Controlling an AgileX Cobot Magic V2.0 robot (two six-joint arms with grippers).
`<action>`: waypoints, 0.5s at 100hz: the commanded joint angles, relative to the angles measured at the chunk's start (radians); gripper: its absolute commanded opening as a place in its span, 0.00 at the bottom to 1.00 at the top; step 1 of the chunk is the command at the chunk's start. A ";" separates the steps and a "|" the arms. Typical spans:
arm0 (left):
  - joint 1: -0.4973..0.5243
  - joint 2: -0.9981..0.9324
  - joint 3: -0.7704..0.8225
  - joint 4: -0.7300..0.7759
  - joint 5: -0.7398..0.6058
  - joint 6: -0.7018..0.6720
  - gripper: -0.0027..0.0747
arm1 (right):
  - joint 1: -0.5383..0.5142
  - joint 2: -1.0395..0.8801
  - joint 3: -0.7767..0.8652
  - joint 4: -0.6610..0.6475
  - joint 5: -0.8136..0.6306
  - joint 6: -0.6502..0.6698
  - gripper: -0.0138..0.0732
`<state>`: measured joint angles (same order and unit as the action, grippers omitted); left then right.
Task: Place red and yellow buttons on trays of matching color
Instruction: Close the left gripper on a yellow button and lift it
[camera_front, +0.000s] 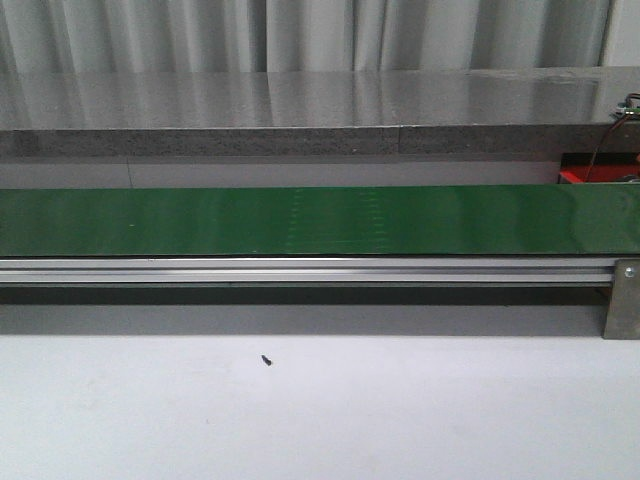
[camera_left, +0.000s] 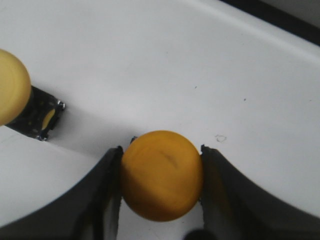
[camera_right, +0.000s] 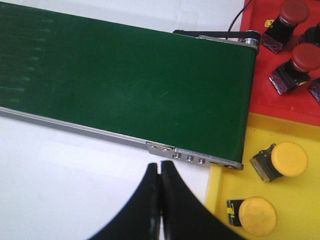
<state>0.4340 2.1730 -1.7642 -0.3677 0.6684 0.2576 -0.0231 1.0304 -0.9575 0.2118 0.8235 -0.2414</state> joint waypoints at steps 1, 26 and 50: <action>0.002 -0.129 -0.033 -0.038 -0.034 -0.010 0.01 | 0.000 -0.018 -0.027 0.000 -0.058 0.000 0.09; 0.002 -0.275 -0.033 -0.052 0.088 -0.001 0.01 | 0.000 -0.018 -0.027 0.000 -0.058 0.000 0.09; 0.000 -0.395 0.040 -0.055 0.136 0.022 0.01 | 0.000 -0.018 -0.027 0.000 -0.058 0.000 0.09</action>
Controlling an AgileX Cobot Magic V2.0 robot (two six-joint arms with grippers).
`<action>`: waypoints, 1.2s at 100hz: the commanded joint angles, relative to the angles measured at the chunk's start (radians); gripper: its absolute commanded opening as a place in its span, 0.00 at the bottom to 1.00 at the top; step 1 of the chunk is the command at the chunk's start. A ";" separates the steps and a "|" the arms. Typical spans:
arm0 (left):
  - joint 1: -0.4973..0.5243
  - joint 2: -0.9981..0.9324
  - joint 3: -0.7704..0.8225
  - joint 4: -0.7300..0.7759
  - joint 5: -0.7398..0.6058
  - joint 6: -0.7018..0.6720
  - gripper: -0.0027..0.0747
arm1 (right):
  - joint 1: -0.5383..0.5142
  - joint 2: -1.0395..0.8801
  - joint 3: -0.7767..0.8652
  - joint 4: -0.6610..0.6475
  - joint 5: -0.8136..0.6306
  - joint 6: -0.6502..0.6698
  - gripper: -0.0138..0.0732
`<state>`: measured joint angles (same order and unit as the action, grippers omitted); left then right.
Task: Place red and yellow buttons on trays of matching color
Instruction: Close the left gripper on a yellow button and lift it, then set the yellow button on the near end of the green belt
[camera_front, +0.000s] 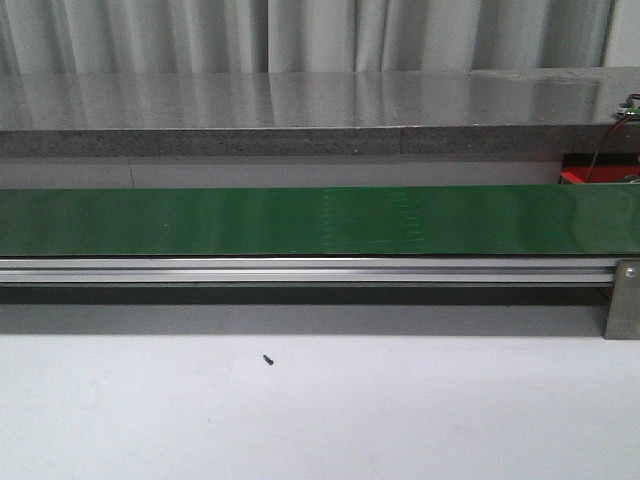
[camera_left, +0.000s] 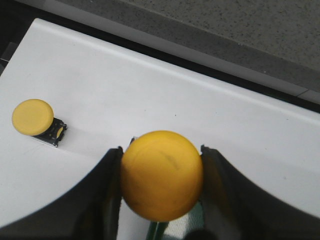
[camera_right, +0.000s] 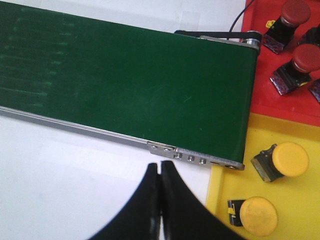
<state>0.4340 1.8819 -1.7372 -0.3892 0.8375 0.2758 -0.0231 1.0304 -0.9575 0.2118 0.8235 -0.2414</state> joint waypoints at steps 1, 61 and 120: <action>-0.002 -0.112 0.019 -0.034 -0.036 0.006 0.01 | 0.000 -0.018 -0.027 0.000 -0.058 0.000 0.09; -0.157 -0.271 0.400 -0.075 -0.172 0.079 0.01 | 0.000 -0.018 -0.027 0.000 -0.058 0.000 0.09; -0.179 -0.271 0.521 -0.078 -0.245 0.080 0.01 | 0.000 -0.018 -0.027 0.000 -0.058 0.000 0.09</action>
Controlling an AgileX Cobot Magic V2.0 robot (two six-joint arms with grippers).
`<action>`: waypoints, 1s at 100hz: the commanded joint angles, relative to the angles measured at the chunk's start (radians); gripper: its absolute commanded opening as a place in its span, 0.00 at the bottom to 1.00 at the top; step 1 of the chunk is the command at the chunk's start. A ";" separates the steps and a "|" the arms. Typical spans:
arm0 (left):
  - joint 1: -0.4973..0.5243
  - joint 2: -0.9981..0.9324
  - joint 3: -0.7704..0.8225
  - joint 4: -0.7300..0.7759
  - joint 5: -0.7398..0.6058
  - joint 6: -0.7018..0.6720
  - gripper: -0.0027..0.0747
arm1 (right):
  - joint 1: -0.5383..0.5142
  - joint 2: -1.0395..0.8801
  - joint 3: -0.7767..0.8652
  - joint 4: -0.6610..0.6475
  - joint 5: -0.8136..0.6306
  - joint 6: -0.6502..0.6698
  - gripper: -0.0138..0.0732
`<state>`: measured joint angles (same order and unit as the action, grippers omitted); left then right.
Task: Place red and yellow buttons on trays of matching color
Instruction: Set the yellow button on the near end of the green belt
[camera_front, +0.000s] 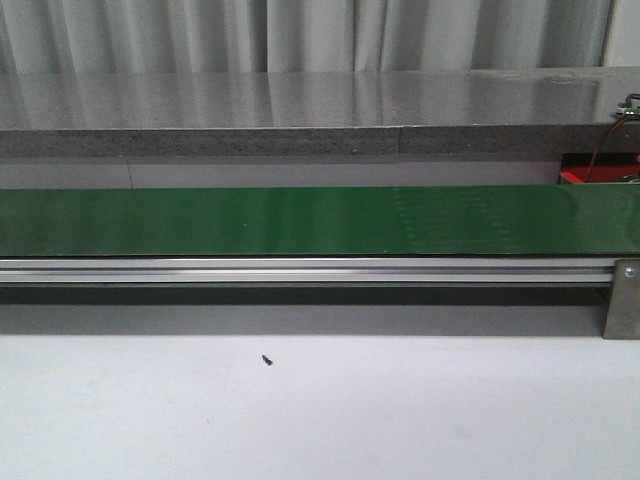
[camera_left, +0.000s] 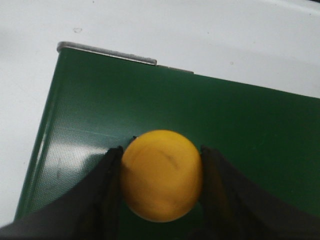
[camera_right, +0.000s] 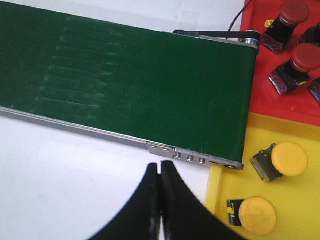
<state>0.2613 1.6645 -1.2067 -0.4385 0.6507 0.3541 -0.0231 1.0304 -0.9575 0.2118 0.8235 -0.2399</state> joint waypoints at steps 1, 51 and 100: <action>-0.006 -0.053 -0.008 -0.029 -0.058 0.002 0.01 | 0.000 -0.018 -0.027 0.000 -0.058 -0.002 0.09; -0.006 -0.059 -0.013 -0.038 -0.012 0.006 0.66 | 0.000 -0.018 -0.027 0.000 -0.058 -0.002 0.09; 0.002 -0.187 -0.099 -0.065 -0.032 0.006 0.70 | 0.000 -0.018 -0.027 0.000 -0.058 -0.002 0.09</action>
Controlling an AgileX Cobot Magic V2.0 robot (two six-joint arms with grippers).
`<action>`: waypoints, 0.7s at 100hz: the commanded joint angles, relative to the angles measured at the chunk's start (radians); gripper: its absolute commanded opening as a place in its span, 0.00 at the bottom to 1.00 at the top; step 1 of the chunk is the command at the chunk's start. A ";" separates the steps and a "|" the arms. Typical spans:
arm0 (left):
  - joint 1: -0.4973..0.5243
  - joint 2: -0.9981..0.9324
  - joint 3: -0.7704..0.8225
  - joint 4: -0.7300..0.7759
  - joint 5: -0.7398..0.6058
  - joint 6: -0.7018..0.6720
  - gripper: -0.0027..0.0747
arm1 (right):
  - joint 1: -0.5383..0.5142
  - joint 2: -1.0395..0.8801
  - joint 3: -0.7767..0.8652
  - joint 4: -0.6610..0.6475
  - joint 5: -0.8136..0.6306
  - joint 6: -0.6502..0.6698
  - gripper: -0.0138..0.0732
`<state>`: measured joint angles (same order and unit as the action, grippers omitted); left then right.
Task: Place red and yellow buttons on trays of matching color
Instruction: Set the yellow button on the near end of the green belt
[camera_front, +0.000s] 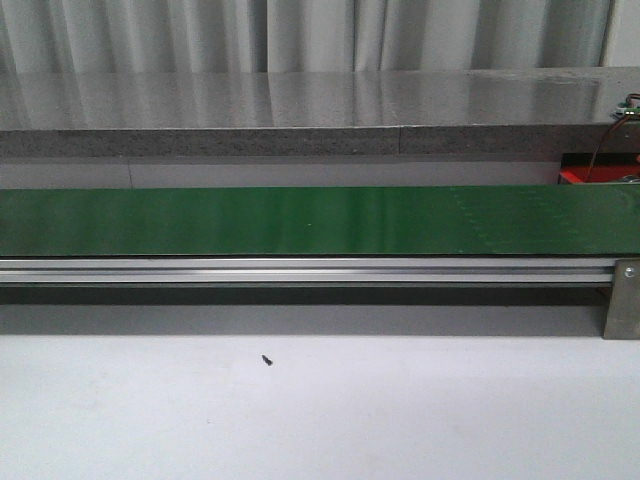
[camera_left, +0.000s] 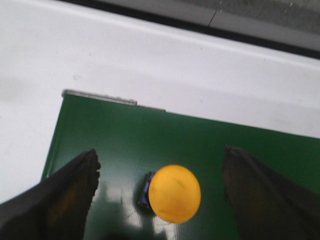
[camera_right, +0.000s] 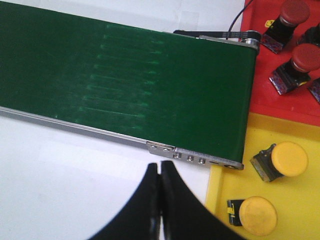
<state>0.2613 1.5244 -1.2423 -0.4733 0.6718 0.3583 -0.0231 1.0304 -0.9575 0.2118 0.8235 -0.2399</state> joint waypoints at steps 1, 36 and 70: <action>0.004 -0.047 -0.067 -0.030 -0.055 0.002 0.70 | 0.000 -0.018 -0.027 0.000 -0.058 -0.002 0.09; 0.179 0.020 -0.142 -0.030 -0.080 -0.009 0.70 | 0.000 -0.018 -0.027 0.000 -0.058 -0.002 0.09; 0.292 0.259 -0.320 -0.030 -0.048 -0.009 0.70 | 0.000 -0.018 -0.027 0.000 -0.058 -0.002 0.09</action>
<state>0.5386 1.7726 -1.4832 -0.4773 0.6572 0.3569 -0.0231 1.0304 -0.9575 0.2118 0.8235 -0.2399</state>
